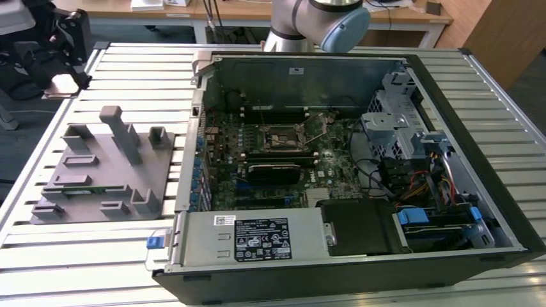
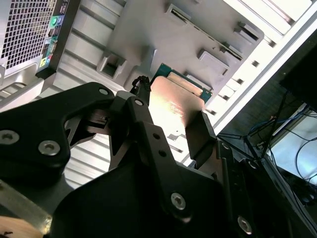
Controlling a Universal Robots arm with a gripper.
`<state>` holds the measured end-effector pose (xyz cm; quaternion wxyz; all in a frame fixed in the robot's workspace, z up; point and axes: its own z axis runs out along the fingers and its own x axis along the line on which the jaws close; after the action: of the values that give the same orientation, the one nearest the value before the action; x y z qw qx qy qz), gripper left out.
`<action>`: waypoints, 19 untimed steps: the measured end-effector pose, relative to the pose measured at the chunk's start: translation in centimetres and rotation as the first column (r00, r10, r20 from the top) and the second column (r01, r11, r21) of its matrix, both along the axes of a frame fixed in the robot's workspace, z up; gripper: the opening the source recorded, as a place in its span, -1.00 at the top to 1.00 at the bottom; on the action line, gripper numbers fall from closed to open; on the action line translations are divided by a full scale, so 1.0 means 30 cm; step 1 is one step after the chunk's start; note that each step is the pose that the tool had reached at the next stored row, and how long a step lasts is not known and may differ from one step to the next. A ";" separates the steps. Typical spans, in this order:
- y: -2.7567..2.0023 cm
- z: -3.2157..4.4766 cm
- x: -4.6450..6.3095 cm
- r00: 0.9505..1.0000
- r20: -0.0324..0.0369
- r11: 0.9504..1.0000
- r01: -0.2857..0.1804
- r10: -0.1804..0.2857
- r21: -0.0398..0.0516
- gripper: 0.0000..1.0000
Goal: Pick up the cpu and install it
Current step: 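Pick up the cpu and move it towards the insertion slot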
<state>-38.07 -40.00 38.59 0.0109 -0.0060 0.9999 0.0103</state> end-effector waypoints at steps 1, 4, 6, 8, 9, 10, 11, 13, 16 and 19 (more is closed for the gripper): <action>0.000 0.000 0.001 1.000 0.000 1.000 0.000 0.000 0.000 -0.07; 0.000 -0.002 0.005 1.000 0.000 1.000 0.000 0.000 0.000 -0.07; 0.000 -0.002 0.007 1.000 0.000 1.000 0.000 0.000 0.000 -0.07; 0.000 -0.002 0.010 1.000 0.000 1.000 0.000 0.000 0.000 -0.07; 0.000 -0.003 0.012 1.000 0.000 1.000 0.000 0.000 0.000 -0.07; 0.000 -0.003 0.013 1.000 0.000 1.000 0.000 0.000 0.000 -0.07; 0.000 -0.003 0.015 1.000 0.000 1.000 0.000 0.000 0.000 -0.07; 0.000 -0.004 0.018 1.000 0.000 1.000 0.000 0.000 0.000 -0.07; 0.000 -0.005 0.022 1.000 0.000 1.000 0.000 0.000 0.000 -0.07; 0.000 -0.006 0.026 1.000 0.000 1.000 0.000 0.000 0.000 -0.07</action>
<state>-37.28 -40.00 38.41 0.0109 -0.0060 0.9999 0.0104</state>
